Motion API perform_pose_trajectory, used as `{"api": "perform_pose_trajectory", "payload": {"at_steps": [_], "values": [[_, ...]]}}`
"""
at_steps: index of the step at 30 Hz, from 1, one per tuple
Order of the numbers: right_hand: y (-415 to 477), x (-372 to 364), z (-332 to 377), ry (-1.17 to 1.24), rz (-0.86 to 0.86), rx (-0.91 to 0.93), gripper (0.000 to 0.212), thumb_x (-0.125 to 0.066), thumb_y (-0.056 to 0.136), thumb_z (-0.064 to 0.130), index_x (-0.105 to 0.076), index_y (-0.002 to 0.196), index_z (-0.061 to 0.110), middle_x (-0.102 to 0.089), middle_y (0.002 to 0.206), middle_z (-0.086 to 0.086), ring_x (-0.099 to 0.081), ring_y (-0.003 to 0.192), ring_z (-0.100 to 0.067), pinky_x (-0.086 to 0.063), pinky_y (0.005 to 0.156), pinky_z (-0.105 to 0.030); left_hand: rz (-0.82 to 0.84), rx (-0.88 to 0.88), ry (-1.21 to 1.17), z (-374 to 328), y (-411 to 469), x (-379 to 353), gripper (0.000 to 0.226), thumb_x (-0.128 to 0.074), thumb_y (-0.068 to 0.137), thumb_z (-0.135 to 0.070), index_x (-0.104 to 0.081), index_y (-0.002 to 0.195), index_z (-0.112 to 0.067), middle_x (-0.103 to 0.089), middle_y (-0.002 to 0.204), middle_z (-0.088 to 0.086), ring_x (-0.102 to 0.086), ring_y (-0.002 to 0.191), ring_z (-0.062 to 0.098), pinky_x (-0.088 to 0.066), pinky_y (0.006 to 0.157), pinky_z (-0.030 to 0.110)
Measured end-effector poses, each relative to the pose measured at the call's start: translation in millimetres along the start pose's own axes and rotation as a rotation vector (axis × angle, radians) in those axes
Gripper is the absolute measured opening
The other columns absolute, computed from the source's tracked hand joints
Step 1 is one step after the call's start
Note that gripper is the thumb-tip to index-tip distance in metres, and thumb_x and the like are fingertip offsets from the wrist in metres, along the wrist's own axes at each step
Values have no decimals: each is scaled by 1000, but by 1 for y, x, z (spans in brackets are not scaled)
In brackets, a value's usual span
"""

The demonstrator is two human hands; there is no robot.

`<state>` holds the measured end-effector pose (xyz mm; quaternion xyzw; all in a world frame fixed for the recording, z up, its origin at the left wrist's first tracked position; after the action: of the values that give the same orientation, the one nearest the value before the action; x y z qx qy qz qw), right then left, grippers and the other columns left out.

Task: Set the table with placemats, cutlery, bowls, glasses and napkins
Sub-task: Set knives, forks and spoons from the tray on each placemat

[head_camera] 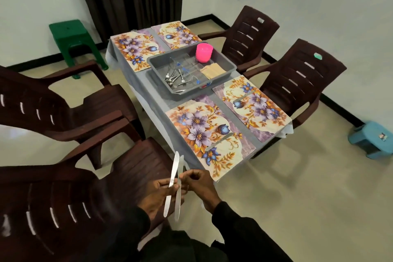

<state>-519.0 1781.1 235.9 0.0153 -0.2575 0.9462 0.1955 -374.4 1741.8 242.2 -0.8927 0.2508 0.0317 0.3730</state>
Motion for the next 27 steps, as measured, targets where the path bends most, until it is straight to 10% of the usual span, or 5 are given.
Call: {"api": "perform_pose_trajectory", "payload": {"at_steps": [3,9,15,20,27], "values": [[-22,-9,-8,12,11,14,19,-75,91,28,-77,96,10,-77,84,-3,-73,75,-18,-63,70,-34,-31,-7,41,15,-20,0,15,-58,94,11,-68,105,8,-78,84,15,-77,71,23,-60,58,26],[-70,-31,-23,110,8,-10,23,-69,96,27,-74,96,5,-76,87,-9,-73,79,-22,-63,71,-33,-92,-9,-15,42,-66,24,40,-76,78,-13,-71,113,5,-73,110,27,-71,104,46,-52,100,60],[-87,-63,-21,186,-10,-28,27,-66,97,33,-71,97,6,-76,92,-14,-73,85,-25,-63,80,-46,-141,-95,-181,42,-102,69,21,-53,99,-3,-66,111,9,-76,106,21,-77,92,30,-63,70,30],[-98,-111,-4,148,54,-1,25,-70,91,44,-74,97,20,-78,93,-6,-75,89,-28,-63,83,-48,-212,-142,-246,41,-136,132,30,-46,106,-12,-60,123,9,-71,118,25,-70,110,40,-59,91,43],[-129,-210,32,146,189,54,18,-75,91,12,-70,106,6,-77,99,-14,-75,88,-22,-59,76,-36,-238,-204,-334,26,-176,220,29,-43,106,-5,-63,123,7,-72,119,21,-69,113,36,-61,88,37]]}}
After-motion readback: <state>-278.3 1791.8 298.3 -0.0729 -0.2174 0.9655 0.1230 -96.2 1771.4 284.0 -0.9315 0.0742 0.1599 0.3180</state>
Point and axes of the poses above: each hand's wrist, its own y-axis towards the middle knuckle, its own x-axis out of the back of the hand, z = x × y, the point moved 10 cm from there along y, towards the middle knuckle
